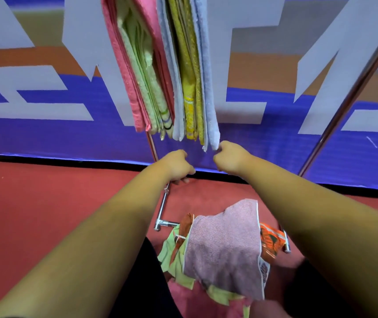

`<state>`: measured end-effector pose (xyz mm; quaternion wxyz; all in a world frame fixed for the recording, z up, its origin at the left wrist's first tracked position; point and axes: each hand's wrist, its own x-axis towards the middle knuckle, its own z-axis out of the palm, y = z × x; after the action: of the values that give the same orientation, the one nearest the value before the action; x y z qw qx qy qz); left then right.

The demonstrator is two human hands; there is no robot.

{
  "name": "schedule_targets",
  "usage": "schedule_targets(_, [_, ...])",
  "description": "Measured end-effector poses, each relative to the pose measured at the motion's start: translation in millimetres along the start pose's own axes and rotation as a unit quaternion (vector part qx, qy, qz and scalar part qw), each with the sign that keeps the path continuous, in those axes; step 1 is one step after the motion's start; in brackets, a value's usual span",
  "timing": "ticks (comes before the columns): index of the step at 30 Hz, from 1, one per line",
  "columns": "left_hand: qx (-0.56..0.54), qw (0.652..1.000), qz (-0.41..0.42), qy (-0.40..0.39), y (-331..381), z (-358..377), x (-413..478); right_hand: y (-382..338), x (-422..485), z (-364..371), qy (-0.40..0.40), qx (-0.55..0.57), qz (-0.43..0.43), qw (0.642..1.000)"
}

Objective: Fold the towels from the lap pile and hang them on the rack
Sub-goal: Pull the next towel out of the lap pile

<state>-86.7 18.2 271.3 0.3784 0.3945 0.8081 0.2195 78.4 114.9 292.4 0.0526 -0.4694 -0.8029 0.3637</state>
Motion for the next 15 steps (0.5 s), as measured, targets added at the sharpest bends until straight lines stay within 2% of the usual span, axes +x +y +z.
schedule_targets(4, [-0.025,0.998,-0.029,-0.047,-25.5,38.5,18.5,40.7,16.5,34.5,-0.066,0.041,0.054,0.995])
schedule_targets(8, [0.000,0.994,-0.064,-0.089,-51.8,84.3,44.0,82.2,29.2,76.5,-0.116,0.100,0.115,0.982])
schedule_targets(15, [0.047,0.974,-0.146,-0.166,-123.3,175.6,78.9,173.3,30.9,156.8,-0.208,0.146,0.236,0.938])
